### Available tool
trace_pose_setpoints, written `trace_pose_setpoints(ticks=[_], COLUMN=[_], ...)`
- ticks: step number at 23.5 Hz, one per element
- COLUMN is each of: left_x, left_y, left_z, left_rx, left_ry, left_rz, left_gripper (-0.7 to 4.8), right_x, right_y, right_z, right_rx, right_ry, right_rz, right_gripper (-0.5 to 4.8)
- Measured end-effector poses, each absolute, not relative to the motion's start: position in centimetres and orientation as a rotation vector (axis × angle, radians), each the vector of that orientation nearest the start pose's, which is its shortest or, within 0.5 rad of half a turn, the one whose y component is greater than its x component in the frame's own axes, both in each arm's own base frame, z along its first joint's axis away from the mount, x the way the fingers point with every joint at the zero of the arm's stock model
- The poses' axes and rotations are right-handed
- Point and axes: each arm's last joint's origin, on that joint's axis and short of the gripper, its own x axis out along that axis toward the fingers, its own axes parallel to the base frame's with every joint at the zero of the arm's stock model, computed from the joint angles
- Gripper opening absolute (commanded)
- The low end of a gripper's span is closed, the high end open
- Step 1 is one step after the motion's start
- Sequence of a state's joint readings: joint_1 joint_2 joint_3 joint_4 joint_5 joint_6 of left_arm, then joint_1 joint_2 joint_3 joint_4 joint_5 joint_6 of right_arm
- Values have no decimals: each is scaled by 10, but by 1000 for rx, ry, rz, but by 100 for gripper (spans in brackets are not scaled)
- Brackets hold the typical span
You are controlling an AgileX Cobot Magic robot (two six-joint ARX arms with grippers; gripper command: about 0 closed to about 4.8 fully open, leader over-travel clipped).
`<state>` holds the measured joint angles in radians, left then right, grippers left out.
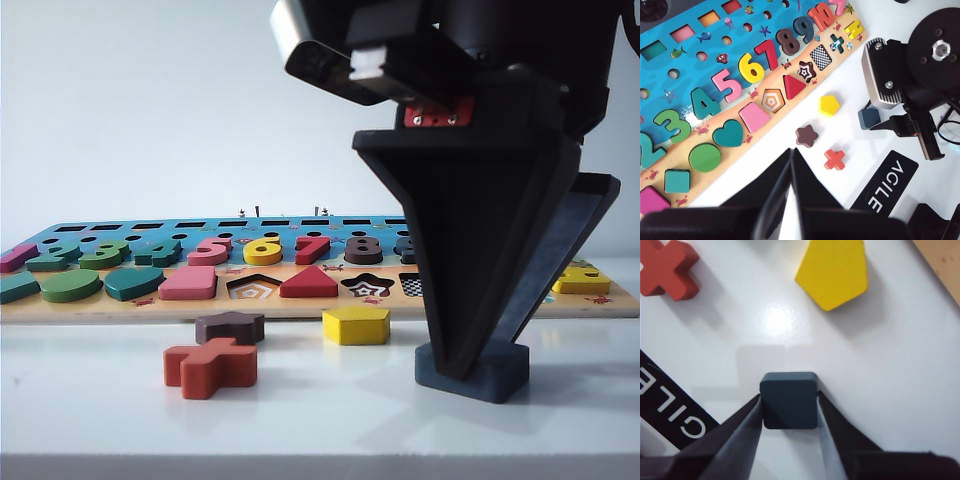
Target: Insert the cube into the slot.
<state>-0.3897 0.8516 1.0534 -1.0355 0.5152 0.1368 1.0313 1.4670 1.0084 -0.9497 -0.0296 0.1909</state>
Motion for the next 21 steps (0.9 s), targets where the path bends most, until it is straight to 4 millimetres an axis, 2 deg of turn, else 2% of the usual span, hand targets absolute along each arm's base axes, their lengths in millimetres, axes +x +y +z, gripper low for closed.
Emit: trace_pose_setpoints(ticks=[8,15,19,21], left_x=[121,121,121,121], left_y=[-65,-65,-65,-65], left_z=[341,341,341,341], left_rx=[66,66,66,66], left_ry=[799,800,799,798], left_rz=[-907,-908,-908,-908], left_gripper=[20,20,20,20], right_x=[130,140,150,156], right_y=[218,223,225,224], right_z=[219,248,270,279], right_rx=[-580,-626,-762,-930], right_ry=[1323,1188,1054,945], right_rz=[749,783,858,907], right_gripper=[98,98,97,96])
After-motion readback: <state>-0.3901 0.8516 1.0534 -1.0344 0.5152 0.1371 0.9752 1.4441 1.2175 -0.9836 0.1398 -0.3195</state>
